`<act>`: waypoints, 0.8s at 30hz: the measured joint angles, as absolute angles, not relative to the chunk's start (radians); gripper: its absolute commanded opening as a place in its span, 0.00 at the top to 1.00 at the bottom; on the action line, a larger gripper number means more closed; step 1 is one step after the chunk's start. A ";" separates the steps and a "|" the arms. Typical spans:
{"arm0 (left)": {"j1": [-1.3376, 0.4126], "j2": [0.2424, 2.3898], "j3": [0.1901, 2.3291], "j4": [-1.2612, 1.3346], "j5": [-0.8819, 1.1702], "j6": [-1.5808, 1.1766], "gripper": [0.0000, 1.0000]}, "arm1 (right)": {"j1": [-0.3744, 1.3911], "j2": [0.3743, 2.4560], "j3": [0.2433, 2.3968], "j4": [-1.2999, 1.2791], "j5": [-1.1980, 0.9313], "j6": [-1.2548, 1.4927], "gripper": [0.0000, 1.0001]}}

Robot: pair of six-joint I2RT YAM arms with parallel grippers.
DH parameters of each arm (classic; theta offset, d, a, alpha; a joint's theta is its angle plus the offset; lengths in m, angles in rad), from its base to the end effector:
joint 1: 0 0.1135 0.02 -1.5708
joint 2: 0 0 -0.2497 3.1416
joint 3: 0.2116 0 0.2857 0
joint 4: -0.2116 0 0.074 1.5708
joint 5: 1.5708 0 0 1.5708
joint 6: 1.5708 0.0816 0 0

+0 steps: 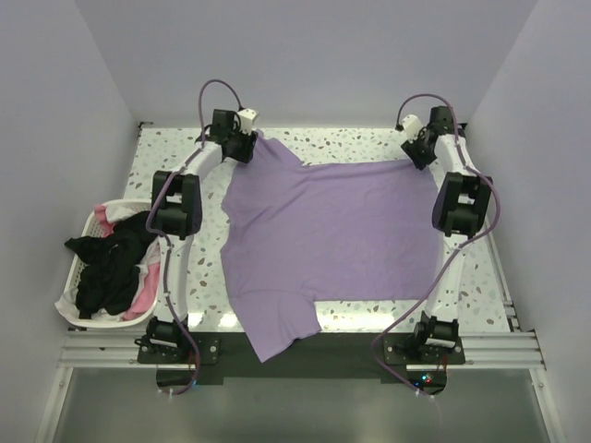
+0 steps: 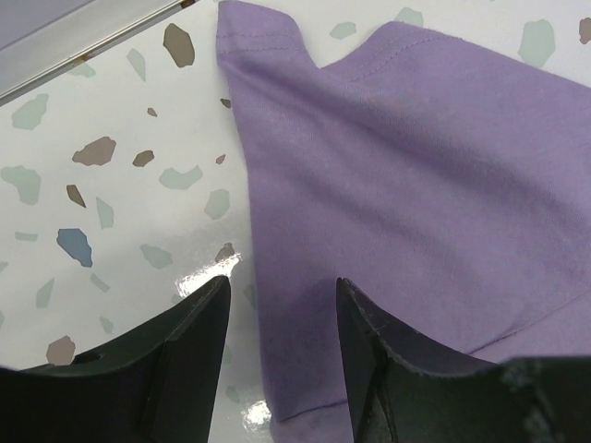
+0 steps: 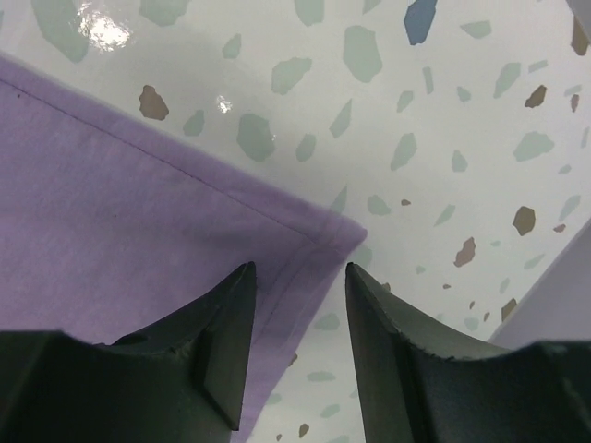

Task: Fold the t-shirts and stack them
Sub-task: Flatten the tshirt out

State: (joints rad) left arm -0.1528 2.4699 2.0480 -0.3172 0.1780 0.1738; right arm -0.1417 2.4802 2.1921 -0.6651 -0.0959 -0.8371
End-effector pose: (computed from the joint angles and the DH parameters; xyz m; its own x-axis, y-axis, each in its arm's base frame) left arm 0.5996 -0.1070 0.1053 -0.6075 0.2658 -0.7486 0.3901 0.9207 0.0103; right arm 0.5870 -0.0758 0.1185 -0.6041 -0.6606 -0.4457 -0.5421 0.7506 -0.3778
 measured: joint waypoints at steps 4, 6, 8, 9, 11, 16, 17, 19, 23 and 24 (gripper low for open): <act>-0.153 2.470 2.048 -0.315 0.180 0.167 0.45 | -0.139 2.506 2.220 -0.653 -0.104 -0.803 0.51; -0.153 2.470 2.048 -0.315 0.182 0.165 0.45 | -0.139 2.516 2.236 -0.643 -0.110 -0.775 0.51; -0.153 2.470 2.046 -0.313 0.186 0.159 0.45 | -0.140 2.526 2.240 -0.635 -0.122 -0.743 0.50; -0.153 2.470 2.043 -0.310 0.188 0.157 0.45 | -0.141 2.526 2.243 -0.631 -0.124 -0.724 0.49; -0.153 2.470 2.036 -0.306 0.192 0.153 0.45 | -0.146 2.528 2.246 -0.623 -0.129 -0.685 0.48; -0.153 2.470 2.030 -0.307 0.199 0.148 0.44 | -0.163 2.547 2.281 -0.619 -0.134 -0.581 0.48; -0.153 2.470 2.030 -0.304 0.199 0.148 0.44 | -0.166 2.550 2.284 -0.617 -0.134 -0.564 0.49; -0.153 2.470 2.030 -0.305 0.199 0.148 0.44 | -0.171 2.551 2.284 -0.620 -0.134 -0.542 0.49; -0.153 2.470 2.030 -0.304 0.200 0.148 0.44 | -0.179 2.553 2.284 -0.620 -0.142 -0.512 0.51; -0.153 2.470 2.030 -0.304 0.200 0.148 0.44 | -0.179 2.553 2.284 -0.619 -0.144 -0.507 0.51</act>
